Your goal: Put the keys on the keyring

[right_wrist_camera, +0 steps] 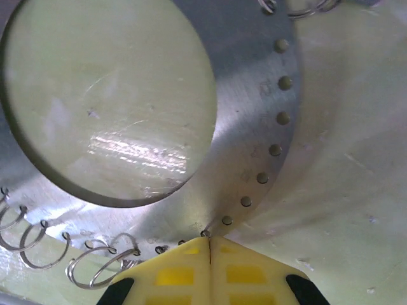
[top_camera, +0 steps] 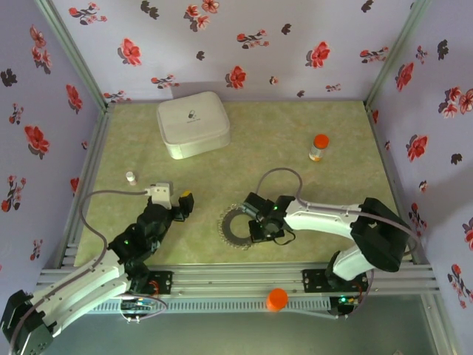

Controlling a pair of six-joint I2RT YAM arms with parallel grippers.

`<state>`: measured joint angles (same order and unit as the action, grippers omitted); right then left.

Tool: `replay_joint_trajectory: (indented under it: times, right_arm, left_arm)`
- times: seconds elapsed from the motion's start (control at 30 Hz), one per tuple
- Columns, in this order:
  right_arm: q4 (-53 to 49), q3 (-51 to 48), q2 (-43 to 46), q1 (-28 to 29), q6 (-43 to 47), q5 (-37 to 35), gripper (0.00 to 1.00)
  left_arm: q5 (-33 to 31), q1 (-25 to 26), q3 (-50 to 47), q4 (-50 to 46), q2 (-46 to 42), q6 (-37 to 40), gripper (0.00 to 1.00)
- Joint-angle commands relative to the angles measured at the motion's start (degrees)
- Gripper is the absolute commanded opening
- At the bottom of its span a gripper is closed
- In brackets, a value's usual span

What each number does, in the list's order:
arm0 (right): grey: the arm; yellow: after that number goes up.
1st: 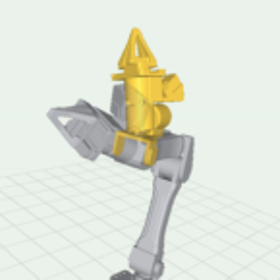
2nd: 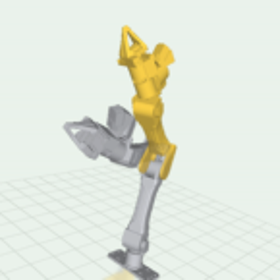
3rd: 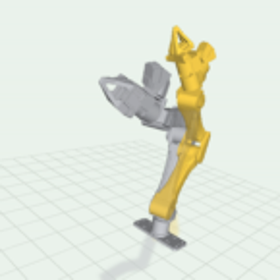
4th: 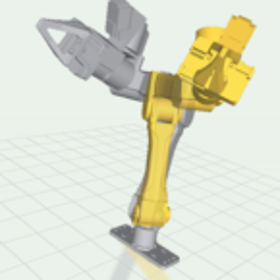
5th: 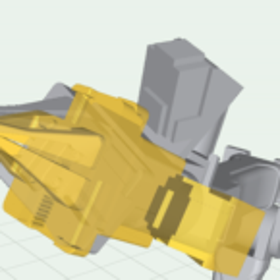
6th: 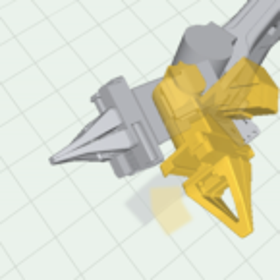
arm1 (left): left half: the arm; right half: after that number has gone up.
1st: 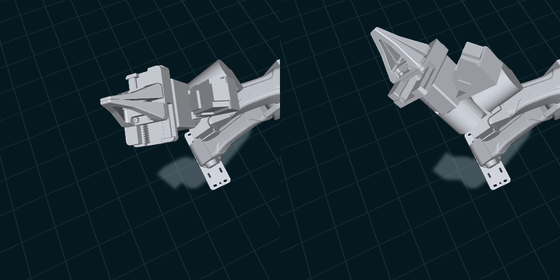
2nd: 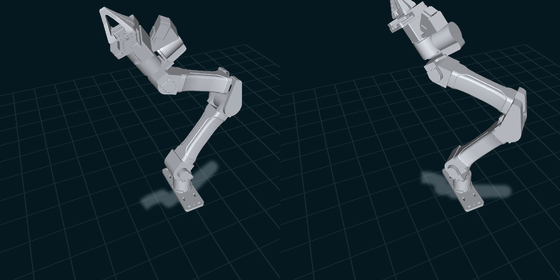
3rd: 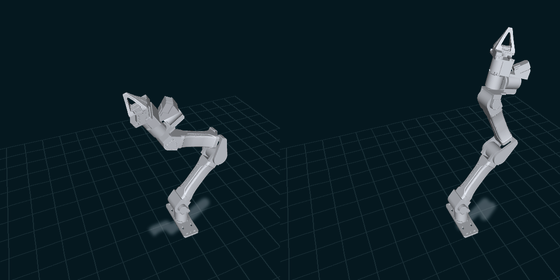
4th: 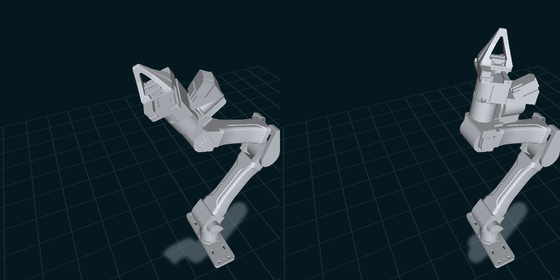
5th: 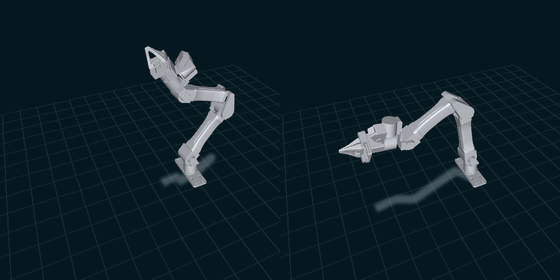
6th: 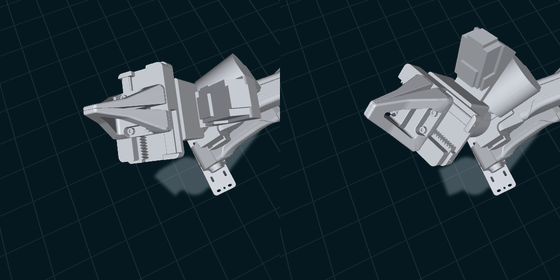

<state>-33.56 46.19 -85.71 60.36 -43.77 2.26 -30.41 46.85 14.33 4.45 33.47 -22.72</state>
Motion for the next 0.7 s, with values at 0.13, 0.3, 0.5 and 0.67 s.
replay_joint_trajectory:
  times: [0.13,0.3,0.5,0.67]
  right_arm:
    - [-2.3,1.0,-2.3,1.6,1.6,-1.2,0.08]
    - [-1.2,0.6,-2.4,1.8,0.1,0.2,0.12]
    - [0.4,0.2,-1.8,1.8,-1.6,1.7,0.05]
    - [-0.3,1.2,-0.9,1.8,-1.8,0.5,0.0]
  left_arm:
    - [-2.2,-0.5,1.8,-0.1,0.6,1.6,0.73]
    - [-2.1,-0.5,1.6,-0.3,0.2,1.6,0.73]
    - [-2.2,-0.5,1.7,-1.0,-1.4,2.0,0.73]
    - [-2.3,-0.5,1.9,-1.5,-2.3,2.2,0.73]
